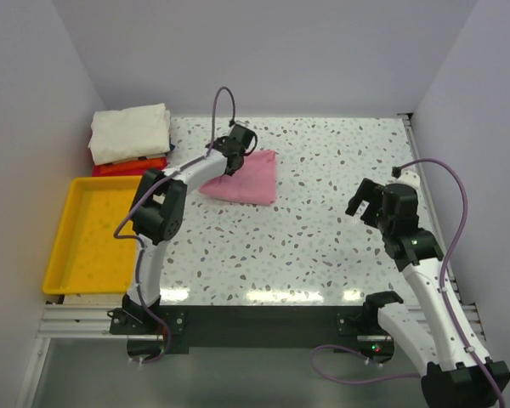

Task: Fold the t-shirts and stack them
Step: Neatly place the folded tshirt to the corner

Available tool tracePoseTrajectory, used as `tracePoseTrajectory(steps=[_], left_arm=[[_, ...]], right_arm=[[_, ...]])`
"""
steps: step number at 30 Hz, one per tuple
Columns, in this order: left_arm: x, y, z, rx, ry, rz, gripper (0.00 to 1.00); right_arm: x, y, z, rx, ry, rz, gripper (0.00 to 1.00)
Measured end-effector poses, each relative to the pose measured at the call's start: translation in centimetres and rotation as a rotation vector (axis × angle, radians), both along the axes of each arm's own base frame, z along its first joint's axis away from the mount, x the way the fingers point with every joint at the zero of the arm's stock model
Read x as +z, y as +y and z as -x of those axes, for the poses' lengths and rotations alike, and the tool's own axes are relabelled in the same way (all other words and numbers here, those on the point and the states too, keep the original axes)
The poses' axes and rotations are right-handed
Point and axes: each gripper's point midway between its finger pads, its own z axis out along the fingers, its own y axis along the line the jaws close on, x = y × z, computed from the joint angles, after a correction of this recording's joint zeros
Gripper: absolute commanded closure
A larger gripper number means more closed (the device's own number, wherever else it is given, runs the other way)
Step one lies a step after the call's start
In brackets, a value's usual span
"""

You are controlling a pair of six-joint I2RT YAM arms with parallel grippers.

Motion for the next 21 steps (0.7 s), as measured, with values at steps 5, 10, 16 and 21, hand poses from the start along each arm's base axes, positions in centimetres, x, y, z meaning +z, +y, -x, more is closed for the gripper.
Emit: tracePoseTrajectory(steps=[5,10,16,21], left_arm=[[4.1,6.1,-2.4,0.054,-0.071,-0.132,1.00],[7.8,11.4,-4.7,0.117,-0.129,-0.243,1.00],[13.0,12.6,-6.6,0.130,-0.218,-0.304,1.00],[17.5,12.6,-7.8,0.145,-0.309,-0.308,1.00]], right_arm=[[-0.3,0.0,-0.1,0.001,0.011,0.003,0.01],[-0.6,0.0,-0.2,0.002,0.021,0.008,0.01],[-1.2,-0.1,-0.2,-0.003,0.039,0.017,0.01],[-1.6,-0.3,-0.2,-0.011,0.050,0.025,0.01]])
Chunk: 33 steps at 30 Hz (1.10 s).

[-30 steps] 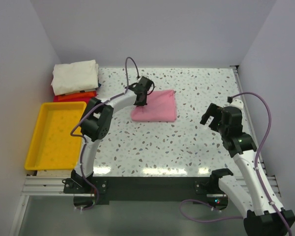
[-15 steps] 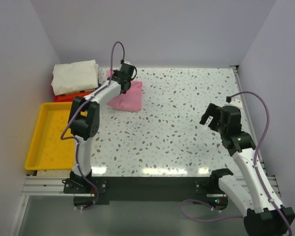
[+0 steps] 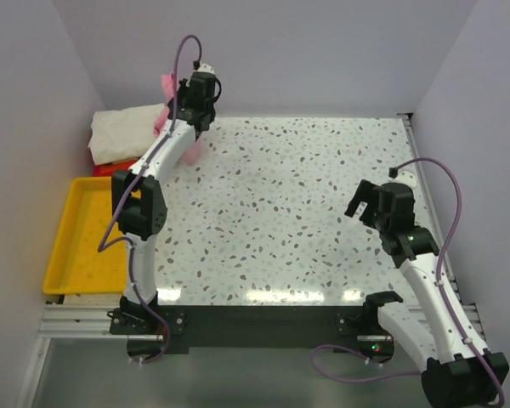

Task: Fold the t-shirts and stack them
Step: Neatly place the folded tshirt to the corner

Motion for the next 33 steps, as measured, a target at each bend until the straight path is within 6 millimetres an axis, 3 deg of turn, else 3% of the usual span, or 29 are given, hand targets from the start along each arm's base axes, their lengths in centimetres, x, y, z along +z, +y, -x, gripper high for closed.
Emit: tracePoseTrajectory(steps=[3,8,14,22,33], left_arm=[[2.5,0.7,-0.6,0.013,-0.053,0.009,1.00],[5.0,3.2,-1.1,0.053,-0.107,0.018,1.00],[5.3,5.5,-1.2,0.082,-0.110,0.017,1.00],[5.2,6.5,-1.4,0.070,-0.108,0.042,1.00],[7.2,9.8,0.4,0.068,-0.138,0.094,1.00]], right_arm=[[0.0,0.0,0.0,-0.001,0.000,0.000,0.02],[0.0,0.0,0.0,-0.001,-0.001,0.001,0.01],[-0.1,-0.1,-0.1,-0.004,0.003,0.004,0.01],[-0.6,-0.1,-0.1,-0.004,0.018,0.006,0.01],[-1.1,-0.1,-0.1,-0.007,0.031,0.010,0.01]])
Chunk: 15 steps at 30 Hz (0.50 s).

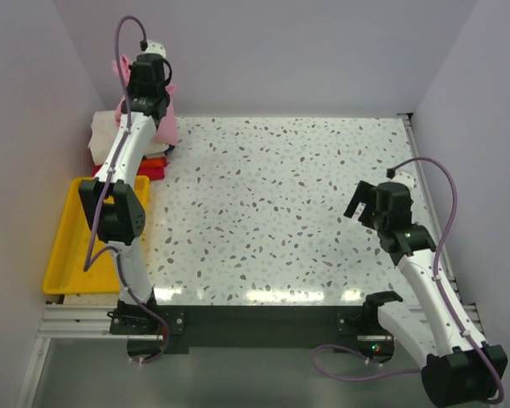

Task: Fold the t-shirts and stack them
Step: Neatly place the folded tshirt to the corner

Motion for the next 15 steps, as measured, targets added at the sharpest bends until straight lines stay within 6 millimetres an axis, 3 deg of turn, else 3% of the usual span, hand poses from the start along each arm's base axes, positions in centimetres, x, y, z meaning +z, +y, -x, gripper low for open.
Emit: tracePoseTrajectory(steps=[11,15], left_arm=[[-1.6,3.7,-0.2,0.002,0.023,0.031,1.00],[-3.6,5.6,-0.9,0.008,0.039,0.040,1.00]], right_arm=[[-0.6,-0.3,-0.2,-0.015,0.023,0.016,0.01],[-1.1,-0.3,-0.3,-0.015,0.043,0.021,0.01]])
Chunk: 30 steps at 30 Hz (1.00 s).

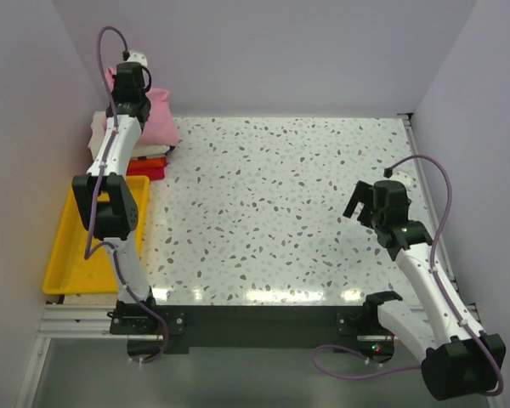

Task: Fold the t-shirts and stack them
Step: Neatly place the folded tshirt to the corner

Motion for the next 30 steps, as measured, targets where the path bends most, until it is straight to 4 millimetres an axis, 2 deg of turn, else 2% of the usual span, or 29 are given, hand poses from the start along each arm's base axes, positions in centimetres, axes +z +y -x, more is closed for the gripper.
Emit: tracePoseTrajectory(steps=[5,10,13,20,27,29,30], left_arm=[[-3.6,1.6,0.0,0.014,0.068,-0.024,1.00],[-6.1,2.3,-0.6,0.021,0.103,-0.027,1.00],[-7.2,3.4,-0.7,0.032,0.117,-0.021,1.00],[-7.9,6.4,-0.9,0.049,0.096,0.004,1.00],[-8.1,7.3,-1.6,0.039,0.063,0.017,1.00],[-8.7,7.4,-1.8,0.037,0.066,0.021,0.91],[-9.0,7.4,-1.8,0.036,0.070,0.024,0.82]], right_arm=[[-0.6,0.0,-0.1,0.000,0.023,0.004,0.01],[-1.2,0.0,-0.2,0.000,0.053,0.009,0.01],[-1.4,-0.1,-0.4,-0.004,0.065,0.017,0.01],[-1.1,-0.5,-0.3,-0.020,0.059,0.037,0.01],[-0.4,-0.9,-0.2,-0.036,0.040,0.049,0.01],[-0.2,-1.0,-0.3,-0.039,0.038,0.052,0.01],[-0.1,-1.0,-0.3,-0.039,0.036,0.052,0.01]])
